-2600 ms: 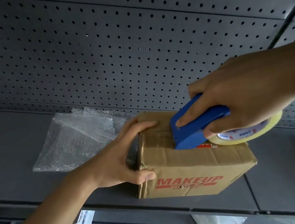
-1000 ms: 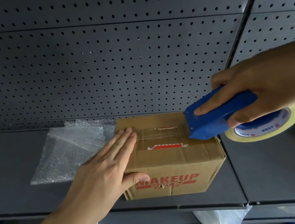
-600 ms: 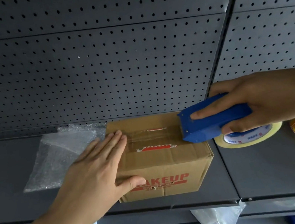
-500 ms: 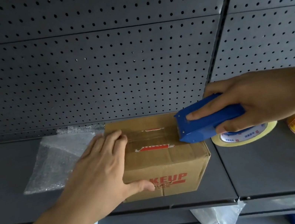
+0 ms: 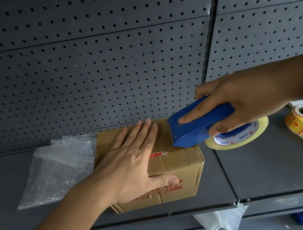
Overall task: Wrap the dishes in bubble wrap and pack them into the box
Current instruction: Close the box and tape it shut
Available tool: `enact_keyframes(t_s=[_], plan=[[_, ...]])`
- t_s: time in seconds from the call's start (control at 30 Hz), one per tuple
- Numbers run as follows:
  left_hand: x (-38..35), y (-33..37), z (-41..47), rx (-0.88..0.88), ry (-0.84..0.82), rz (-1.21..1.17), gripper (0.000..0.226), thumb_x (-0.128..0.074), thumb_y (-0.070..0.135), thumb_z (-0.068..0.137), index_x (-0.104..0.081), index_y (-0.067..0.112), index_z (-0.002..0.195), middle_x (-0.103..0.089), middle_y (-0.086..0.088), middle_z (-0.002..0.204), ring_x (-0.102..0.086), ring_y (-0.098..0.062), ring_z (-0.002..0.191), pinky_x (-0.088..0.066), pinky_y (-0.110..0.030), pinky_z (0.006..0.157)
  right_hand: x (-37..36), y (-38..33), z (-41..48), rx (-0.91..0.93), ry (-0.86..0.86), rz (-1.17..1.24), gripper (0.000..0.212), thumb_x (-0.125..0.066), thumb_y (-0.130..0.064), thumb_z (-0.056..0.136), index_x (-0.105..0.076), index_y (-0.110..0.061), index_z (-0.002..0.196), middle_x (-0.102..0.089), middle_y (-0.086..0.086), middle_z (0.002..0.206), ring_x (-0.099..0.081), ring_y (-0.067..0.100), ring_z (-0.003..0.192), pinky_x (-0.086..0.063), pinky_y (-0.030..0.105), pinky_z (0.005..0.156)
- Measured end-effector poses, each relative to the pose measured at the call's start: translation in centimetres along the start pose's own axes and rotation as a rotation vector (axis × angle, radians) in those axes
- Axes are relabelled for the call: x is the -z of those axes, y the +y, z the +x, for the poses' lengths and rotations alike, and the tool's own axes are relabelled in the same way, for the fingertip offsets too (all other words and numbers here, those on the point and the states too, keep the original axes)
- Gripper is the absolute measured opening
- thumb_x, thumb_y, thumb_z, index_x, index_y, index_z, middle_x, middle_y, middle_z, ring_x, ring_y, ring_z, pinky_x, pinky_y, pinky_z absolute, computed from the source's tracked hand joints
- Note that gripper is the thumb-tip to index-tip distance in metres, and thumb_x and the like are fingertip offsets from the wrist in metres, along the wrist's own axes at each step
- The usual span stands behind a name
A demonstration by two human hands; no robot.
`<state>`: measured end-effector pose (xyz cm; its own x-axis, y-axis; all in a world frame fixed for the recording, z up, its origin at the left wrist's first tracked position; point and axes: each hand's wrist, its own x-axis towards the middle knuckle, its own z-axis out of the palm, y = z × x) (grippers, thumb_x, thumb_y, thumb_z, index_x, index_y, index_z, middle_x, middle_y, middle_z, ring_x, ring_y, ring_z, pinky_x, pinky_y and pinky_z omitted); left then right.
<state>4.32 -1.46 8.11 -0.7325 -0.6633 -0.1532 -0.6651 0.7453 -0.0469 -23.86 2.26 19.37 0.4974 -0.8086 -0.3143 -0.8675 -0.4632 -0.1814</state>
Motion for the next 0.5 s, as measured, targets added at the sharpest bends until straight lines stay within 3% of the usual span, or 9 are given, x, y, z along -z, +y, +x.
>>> enact_keyframes(t_s=[0.13, 0.33, 0.5], plan=[[0.1, -0.1, -0.2, 0.006, -0.001, 0.004, 0.121, -0.011, 0.099, 0.074, 0.033, 0.02, 0.154, 0.041, 0.004, 0.16, 0.038, -0.007, 0.146, 0.011, -0.038, 0.127, 0.2, 0.7, -0.6, -0.006, 0.014, -0.006, 0.058, -0.033, -0.082, 0.07, -0.022, -0.085, 0.127, -0.043, -0.021, 0.111, -0.049, -0.004, 0.1, -0.046, 0.024, 0.082], [0.3, 0.0, -0.3, 0.004, -0.027, 0.004, 0.118, -0.008, 0.099, 0.073, 0.042, 0.023, 0.148, 0.05, 0.008, 0.154, 0.044, -0.003, 0.141, 0.017, -0.036, 0.125, -0.2, 2.7, -3.1, -0.01, 0.033, 0.114, 0.056, -0.046, -0.075, 0.076, -0.03, -0.081, 0.129, -0.044, -0.029, 0.115, -0.052, -0.005, 0.106, -0.048, 0.024, 0.085], [0.3, 0.1, -0.3, -0.002, -0.009, -0.004, 0.116, -0.007, 0.1, 0.072, 0.043, 0.026, 0.146, 0.05, 0.01, 0.153, 0.045, -0.001, 0.14, 0.02, -0.033, 0.122, -2.1, 3.8, -4.1, -0.046, 0.023, 0.103, 0.057, -0.042, -0.077, 0.076, -0.023, -0.084, 0.129, -0.042, -0.027, 0.113, -0.052, -0.003, 0.104, -0.05, 0.026, 0.084]])
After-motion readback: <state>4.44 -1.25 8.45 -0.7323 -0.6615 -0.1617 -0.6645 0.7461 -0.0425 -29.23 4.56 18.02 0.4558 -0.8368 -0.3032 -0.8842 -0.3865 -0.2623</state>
